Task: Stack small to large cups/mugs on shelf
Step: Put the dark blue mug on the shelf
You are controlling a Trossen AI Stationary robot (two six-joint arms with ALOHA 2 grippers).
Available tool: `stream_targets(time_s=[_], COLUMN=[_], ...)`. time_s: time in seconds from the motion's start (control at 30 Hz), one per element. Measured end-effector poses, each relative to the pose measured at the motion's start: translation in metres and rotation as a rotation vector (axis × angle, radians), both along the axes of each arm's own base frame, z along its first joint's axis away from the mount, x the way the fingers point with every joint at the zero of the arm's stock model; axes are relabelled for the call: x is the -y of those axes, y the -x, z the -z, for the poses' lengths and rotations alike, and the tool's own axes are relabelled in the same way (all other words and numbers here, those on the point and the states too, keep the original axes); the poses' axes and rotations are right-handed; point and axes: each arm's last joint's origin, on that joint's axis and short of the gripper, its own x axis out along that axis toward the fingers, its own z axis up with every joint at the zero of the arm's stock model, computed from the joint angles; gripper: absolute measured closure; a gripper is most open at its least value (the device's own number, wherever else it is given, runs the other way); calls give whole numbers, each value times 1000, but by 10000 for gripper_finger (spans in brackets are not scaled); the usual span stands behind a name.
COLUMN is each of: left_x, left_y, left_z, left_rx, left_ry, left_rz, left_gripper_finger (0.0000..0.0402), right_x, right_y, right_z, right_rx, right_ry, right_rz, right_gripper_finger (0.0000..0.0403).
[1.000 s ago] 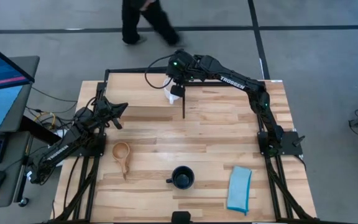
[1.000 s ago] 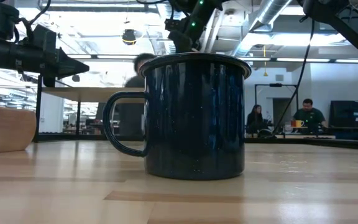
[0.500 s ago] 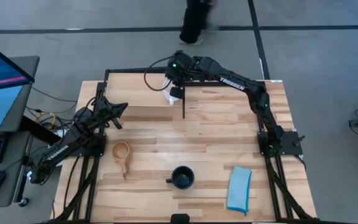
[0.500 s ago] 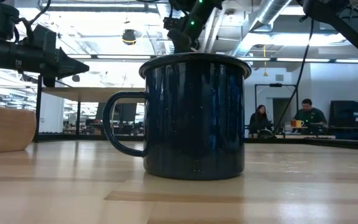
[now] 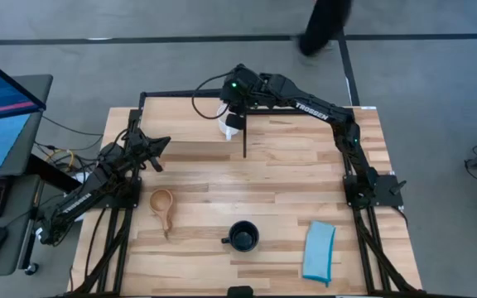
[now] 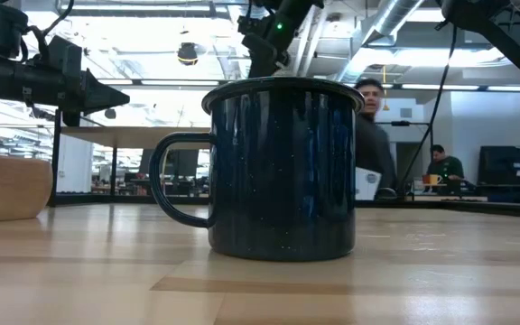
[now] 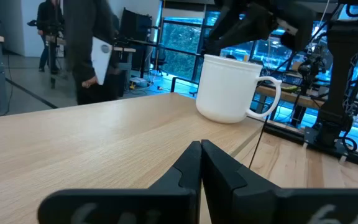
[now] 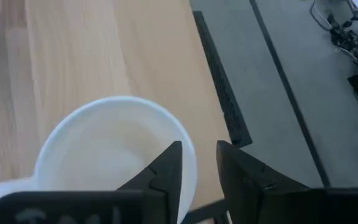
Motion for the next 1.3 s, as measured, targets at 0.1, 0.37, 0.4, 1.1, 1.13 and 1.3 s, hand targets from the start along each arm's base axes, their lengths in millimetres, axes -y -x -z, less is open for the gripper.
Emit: stream_targets(time_s=[0.1,0.37,0.4,1.1,1.13,1.3], left_x=[0,0,0,0,0,0], left_y=[0,0,0,0,0,0], left_z=[0,0,0,0,0,0], left_rx=[0,0,0,-4,-4,-4], left_ry=[0,0,-1,-7,-7,-7], left_rz=[0,8,10,16,16,16], left_gripper_finger=[401,401,401,401,401,401], right_x=[-5,-23,-28,-105,-106,-111], right_y=[4,29,34,120,125,153], right_z=[-8,-40,-45,-53,-45,-7], right_rx=[10,46,41,219,254,392], right_ry=[4,-2,-10,-222,-227,-264], right_rz=[-5,27,23,-116,-104,-56], right_gripper_finger=[274,271,273,282,282,282])
